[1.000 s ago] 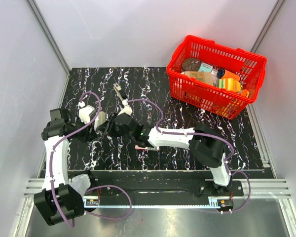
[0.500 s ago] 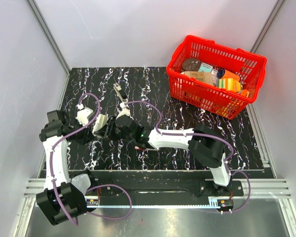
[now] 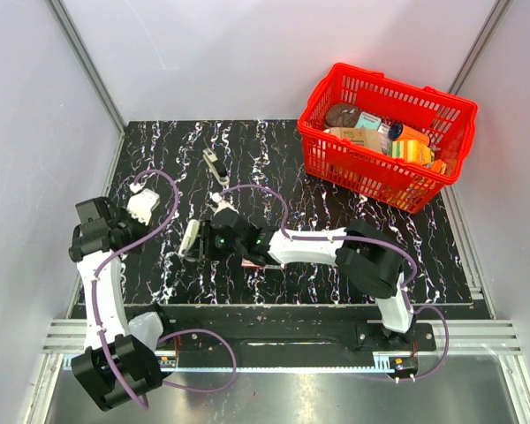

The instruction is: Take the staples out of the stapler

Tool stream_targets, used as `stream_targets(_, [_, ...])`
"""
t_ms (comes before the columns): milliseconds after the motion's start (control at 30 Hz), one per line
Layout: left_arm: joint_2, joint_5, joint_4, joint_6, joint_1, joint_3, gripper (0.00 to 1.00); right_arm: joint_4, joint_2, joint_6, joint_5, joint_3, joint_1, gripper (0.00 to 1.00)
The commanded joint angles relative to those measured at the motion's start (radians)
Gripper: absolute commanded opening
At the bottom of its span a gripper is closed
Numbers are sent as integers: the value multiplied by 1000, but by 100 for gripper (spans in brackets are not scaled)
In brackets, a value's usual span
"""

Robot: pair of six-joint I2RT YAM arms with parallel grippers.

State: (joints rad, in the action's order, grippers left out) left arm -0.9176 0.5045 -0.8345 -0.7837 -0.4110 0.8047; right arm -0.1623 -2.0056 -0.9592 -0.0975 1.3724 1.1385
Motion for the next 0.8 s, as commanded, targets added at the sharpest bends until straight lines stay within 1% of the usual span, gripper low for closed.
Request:
stream_targets(0, [19, -14, 36, -37, -5, -15, 0, -23, 65, 33, -10, -45, -17, 0])
stream_targets(33, [8, 32, -36, -67, -5, -3, 0, -32, 65, 25, -1, -49, -19, 0])
stream_targets(67, [-9, 78, -107, -107, -5, 17, 2, -40, 65, 19, 8, -47, -17, 0])
stream_targets(100, [-29, 119, -179, -136, -5, 33, 7, -51, 61, 11, 16, -44, -17, 0])
stream_targets(167, [-61, 181, -285, -204, -5, 60, 14, -88, 56, -6, 28, -41, -19, 0])
stream_targets(233, [-73, 229, -345, -253, -6, 70, 20, -112, 53, -18, 36, -29, -19, 0])
stream_targets(367, [-58, 318, -387, -307, -5, 65, 36, -128, 42, -26, 32, 11, -19, 0])
stream_targets(400, [-56, 325, -384, -304, -3, 67, 61, -135, 44, -30, 24, 13, -19, 0])
stream_targets(533, [-64, 338, -362, -285, -3, 77, 63, -174, 47, -52, 7, 10, -19, 0])
stream_targets(567, [-67, 339, -362, -285, -5, 77, 80, -189, 47, -62, -1, 5, -19, 0])
stream_targets(633, [-78, 338, -361, -289, -5, 79, 81, -236, 50, -82, -22, -6, -17, 0])
stream_targets(767, [-83, 327, -348, -292, -5, 76, 81, -279, 45, -108, -67, -13, -17, 0])
